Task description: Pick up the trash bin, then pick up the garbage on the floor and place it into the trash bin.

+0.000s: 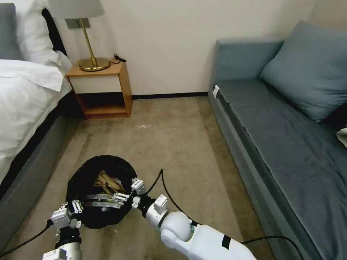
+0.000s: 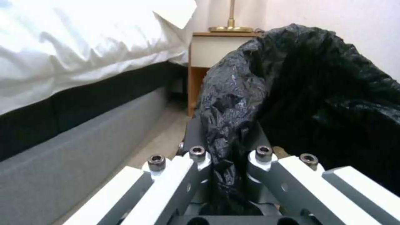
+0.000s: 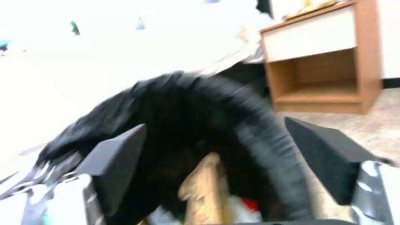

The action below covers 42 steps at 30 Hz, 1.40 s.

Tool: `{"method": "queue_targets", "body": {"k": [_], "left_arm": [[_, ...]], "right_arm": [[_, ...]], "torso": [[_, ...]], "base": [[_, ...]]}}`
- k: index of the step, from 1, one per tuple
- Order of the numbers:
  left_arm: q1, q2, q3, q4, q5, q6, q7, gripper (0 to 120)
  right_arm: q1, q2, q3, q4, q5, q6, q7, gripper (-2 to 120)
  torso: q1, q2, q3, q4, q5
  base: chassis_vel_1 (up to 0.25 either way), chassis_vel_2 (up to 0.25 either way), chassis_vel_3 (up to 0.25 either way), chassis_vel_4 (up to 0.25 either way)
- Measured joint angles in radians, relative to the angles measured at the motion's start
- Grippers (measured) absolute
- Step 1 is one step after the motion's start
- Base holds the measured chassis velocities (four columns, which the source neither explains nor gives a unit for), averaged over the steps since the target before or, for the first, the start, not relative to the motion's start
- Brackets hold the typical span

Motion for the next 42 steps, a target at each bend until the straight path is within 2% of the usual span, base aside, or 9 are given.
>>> {"method": "queue_targets", "body": {"k": [2,10,12,20,22,25,28,40,42], "left_arm": [[-0.003,0.000,-0.005,0.007,-0.006,-0.004,-0.003,5],[-0.004,-0.006,-0.015,-0.001,-0.090,0.000,-0.018,5],[-0.005,-0.011,-0.023,-0.013,-0.160,0.026,-0.044,5],[-0.049,-0.043,-0.040,-0.023,-0.349,0.139,-0.167,5],[-0.053,-0.045,-0.040,-0.023,-0.360,0.144,-0.169,5],[-0.081,-0.057,-0.040,-0.031,-0.481,0.187,-0.171,5],[-0.107,-0.067,-0.040,-0.021,-0.524,0.204,-0.169,5],[-0.159,-0.070,-0.051,0.031,-0.542,0.224,-0.214,5],[-0.170,-0.065,-0.051,0.033,-0.525,0.206,-0.221,15]], "right_arm": [[-0.009,-0.018,0.054,0.018,0.025,0.001,-0.002,97],[-0.021,-0.046,0.235,-0.079,0.017,0.010,0.003,100],[-0.023,-0.054,0.300,-0.167,-0.019,0.023,0.015,100],[-0.051,-0.105,0.367,-0.225,-0.064,0.036,-0.004,100],[-0.052,-0.107,0.367,-0.224,-0.067,0.037,-0.007,100],[-0.063,-0.120,0.363,-0.210,-0.094,0.044,-0.025,100],[-0.068,-0.127,0.354,-0.206,-0.104,0.049,-0.036,100],[-0.058,-0.148,0.339,-0.219,-0.084,0.061,-0.068,100],[-0.055,-0.155,0.328,-0.228,-0.074,0.076,-0.094,100]], "torso": [[0.000,0.000,0.000,0.0000,0.0000],[0.000,0.000,0.000,0.0000,0.0000],[0.000,0.000,0.000,0.0000,0.0002],[0.000,0.000,0.000,0.0000,0.0000],[0.000,0.000,0.000,0.0000,0.0000],[0.000,0.000,0.000,0.0000,0.0001],[0.000,0.000,0.000,-0.0002,0.0001],[0.000,0.000,0.000,0.0000,-0.0001],[0.000,0.000,0.000,-0.0001,0.0001]], "base": [[0.000,0.000,0.000,0.000],[0.000,0.000,0.000,0.000],[0.000,0.000,0.000,0.000],[0.000,0.000,0.000,0.000],[0.000,0.000,0.000,0.000],[0.000,0.000,0.000,0.000],[0.000,0.000,0.000,0.000],[0.000,0.000,0.000,0.000],[0.000,0.000,0.000,0.000]]}}
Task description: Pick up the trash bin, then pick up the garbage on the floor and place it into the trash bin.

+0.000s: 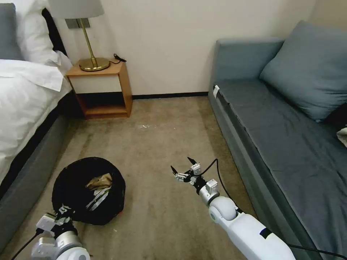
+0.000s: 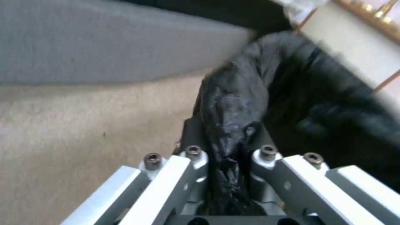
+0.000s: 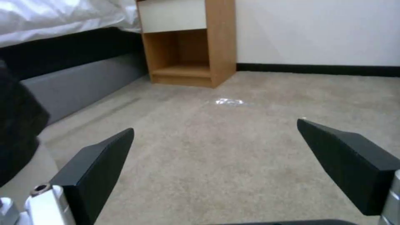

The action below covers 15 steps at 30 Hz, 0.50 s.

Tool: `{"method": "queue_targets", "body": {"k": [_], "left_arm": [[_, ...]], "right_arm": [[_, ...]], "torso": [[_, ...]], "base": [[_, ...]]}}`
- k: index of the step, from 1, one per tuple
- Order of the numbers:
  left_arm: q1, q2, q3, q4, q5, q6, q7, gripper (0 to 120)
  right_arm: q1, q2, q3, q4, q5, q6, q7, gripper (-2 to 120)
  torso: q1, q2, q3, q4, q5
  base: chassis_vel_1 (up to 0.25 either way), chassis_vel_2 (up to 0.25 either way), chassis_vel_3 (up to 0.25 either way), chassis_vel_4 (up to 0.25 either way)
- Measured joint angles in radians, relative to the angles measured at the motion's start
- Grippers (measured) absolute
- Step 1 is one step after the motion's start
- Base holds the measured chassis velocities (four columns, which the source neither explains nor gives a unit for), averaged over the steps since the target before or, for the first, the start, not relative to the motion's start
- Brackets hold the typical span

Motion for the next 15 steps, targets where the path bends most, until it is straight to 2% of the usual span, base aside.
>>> {"method": "queue_targets", "body": {"k": [1,3,4,6,8,9,12,13,15], "left_arm": [[0.000,0.000,0.000,0.000,0.000,0.000,0.000,15],[-0.003,0.005,0.000,-0.006,0.008,-0.021,0.000,26],[-0.003,0.005,0.000,-0.006,0.008,-0.021,0.000,26],[-0.002,0.008,-0.001,-0.011,0.011,-0.032,0.002,31],[0.005,0.015,0.000,-0.016,0.032,-0.057,0.006,41],[0.005,0.015,0.000,-0.016,0.032,-0.057,0.006,41],[0.031,0.027,0.004,-0.038,0.111,-0.085,0.009,58],[0.031,0.027,0.004,-0.038,0.111,-0.085,0.009,58],[0.047,0.031,0.008,-0.054,0.164,-0.094,0.010,65]], "right_arm": [[0.000,0.000,0.000,0.000,0.000,0.000,0.000,100],[-0.001,-0.002,-0.003,0.000,0.016,0.003,-0.016,100],[-0.001,-0.002,-0.003,0.000,0.016,0.003,-0.016,100],[-0.003,-0.001,-0.003,0.004,0.028,0.003,-0.022,100],[-0.005,0.002,-0.001,0.014,0.047,-0.002,-0.021,100],[-0.005,0.002,-0.001,0.014,0.047,-0.002,-0.021,100],[-0.007,0.008,0.010,0.025,0.053,-0.002,-0.007,100],[-0.007,0.008,0.010,0.025,0.053,-0.002,-0.007,100],[-0.011,0.011,0.019,0.033,0.053,0.003,0.002,100]], "torso": [[0.000,0.000,0.000,0.0000,0.0000],[0.000,0.000,0.000,0.0001,-0.0002],[0.000,0.000,0.000,0.0001,-0.0002],[0.000,0.000,0.000,0.0000,0.0000],[0.000,0.000,0.000,0.0000,-0.0003],[0.000,0.000,0.000,0.0000,-0.0003],[0.000,0.000,0.000,0.0001,-0.0002],[0.000,0.000,0.000,0.0001,-0.0002],[0.000,0.000,0.000,0.0002,0.0000]], "base": [[0.000,0.000,0.000,0.000],[0.000,0.000,0.000,0.000],[0.000,0.000,0.000,0.000],[0.000,0.000,0.000,0.000],[0.000,0.000,0.000,0.000],[0.000,0.000,0.000,0.000],[0.000,0.000,0.000,0.000],[0.000,0.000,0.000,0.000],[0.000,0.000,0.000,0.000]]}}
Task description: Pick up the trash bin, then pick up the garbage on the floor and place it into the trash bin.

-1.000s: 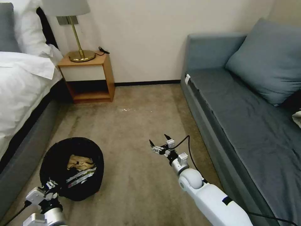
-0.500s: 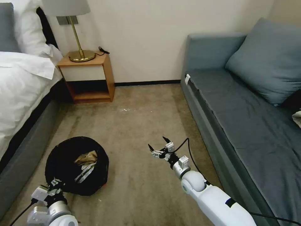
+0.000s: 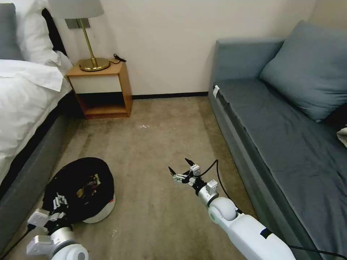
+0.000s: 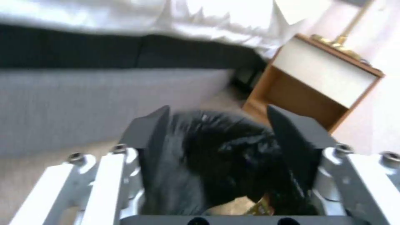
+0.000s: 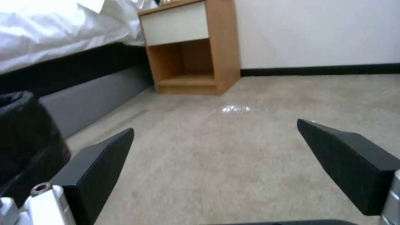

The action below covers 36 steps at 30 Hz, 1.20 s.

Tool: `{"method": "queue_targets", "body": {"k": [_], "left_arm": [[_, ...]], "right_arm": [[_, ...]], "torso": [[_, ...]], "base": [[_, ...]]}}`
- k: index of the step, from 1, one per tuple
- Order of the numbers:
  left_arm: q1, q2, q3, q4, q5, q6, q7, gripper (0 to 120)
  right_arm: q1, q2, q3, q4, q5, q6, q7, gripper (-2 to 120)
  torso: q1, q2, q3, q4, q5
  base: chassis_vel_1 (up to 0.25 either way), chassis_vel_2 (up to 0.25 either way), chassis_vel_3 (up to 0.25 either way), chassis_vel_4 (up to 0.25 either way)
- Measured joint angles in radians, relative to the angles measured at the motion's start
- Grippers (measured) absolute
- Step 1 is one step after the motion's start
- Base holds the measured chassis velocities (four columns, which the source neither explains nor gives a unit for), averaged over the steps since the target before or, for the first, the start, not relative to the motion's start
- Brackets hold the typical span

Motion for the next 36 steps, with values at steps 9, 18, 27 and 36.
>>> {"method": "queue_targets", "body": {"k": [9,18,27,36], "left_arm": [[0.093,-0.005,0.034,-0.019,0.504,-0.145,0.024,98],[0.158,-0.050,0.071,-0.043,0.647,-0.240,0.087,100],[0.183,-0.079,0.114,-0.071,0.655,-0.251,0.096,100],[0.188,-0.084,0.118,-0.075,0.650,-0.252,0.106,100]], "right_arm": [[-0.071,0.022,0.106,0.075,-0.032,0.059,0.040,100],[-0.188,0.046,0.224,0.172,0.015,0.078,0.098,100],[-0.287,0.037,0.271,0.215,0.006,0.094,0.105,100],[-0.301,0.033,0.275,0.225,0.004,0.099,0.114,100]], "torso": [[0.000,0.000,0.000,-0.0001,0.0000],[0.000,0.000,0.000,-0.0002,0.0000],[0.000,0.000,0.000,-0.0002,0.0000],[0.000,0.000,0.000,-0.0001,-0.0001]], "base": [[0.000,0.000,0.000,0.000],[0.000,0.000,0.000,0.000],[0.000,0.000,0.000,0.000],[0.000,0.000,0.000,0.000]]}}
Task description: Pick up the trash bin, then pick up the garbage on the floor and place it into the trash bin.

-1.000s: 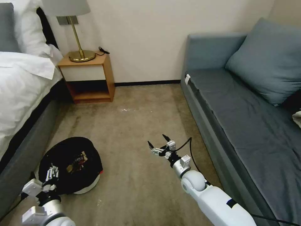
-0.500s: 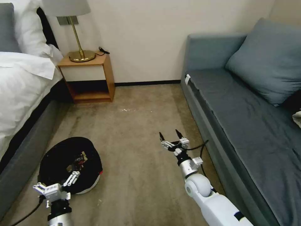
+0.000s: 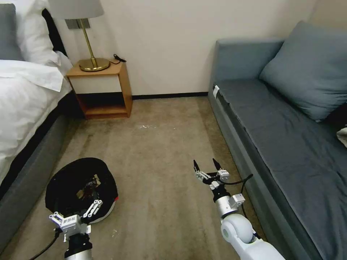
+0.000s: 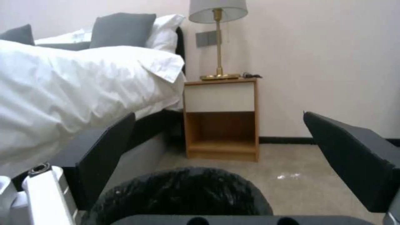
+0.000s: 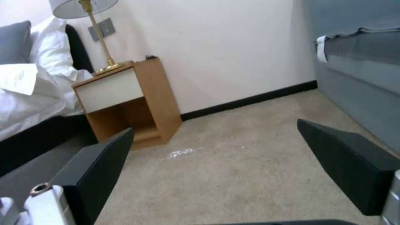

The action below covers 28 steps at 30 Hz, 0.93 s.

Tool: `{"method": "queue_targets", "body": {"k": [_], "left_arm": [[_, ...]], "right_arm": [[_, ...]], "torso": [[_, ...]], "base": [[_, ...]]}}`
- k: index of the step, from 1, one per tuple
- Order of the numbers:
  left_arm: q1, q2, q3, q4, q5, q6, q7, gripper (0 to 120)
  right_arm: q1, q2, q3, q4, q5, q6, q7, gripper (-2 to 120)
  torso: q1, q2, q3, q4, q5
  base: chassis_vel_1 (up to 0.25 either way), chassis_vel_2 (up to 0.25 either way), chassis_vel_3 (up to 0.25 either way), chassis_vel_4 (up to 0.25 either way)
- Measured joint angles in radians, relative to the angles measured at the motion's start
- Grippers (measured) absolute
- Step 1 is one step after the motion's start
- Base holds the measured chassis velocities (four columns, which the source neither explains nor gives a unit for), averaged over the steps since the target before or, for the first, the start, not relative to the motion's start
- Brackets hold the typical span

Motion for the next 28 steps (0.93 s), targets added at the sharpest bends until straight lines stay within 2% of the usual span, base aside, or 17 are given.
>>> {"method": "queue_targets", "body": {"k": [28], "left_arm": [[-0.002,0.001,-0.001,0.000,-0.005,0.001,0.000,100]], "right_arm": [[0.004,0.000,-0.003,-0.002,-0.001,0.000,0.000,100]], "torso": [[0.000,0.000,0.000,0.0000,0.0000]], "base": [[0.000,0.000,0.000,0.000]]}}
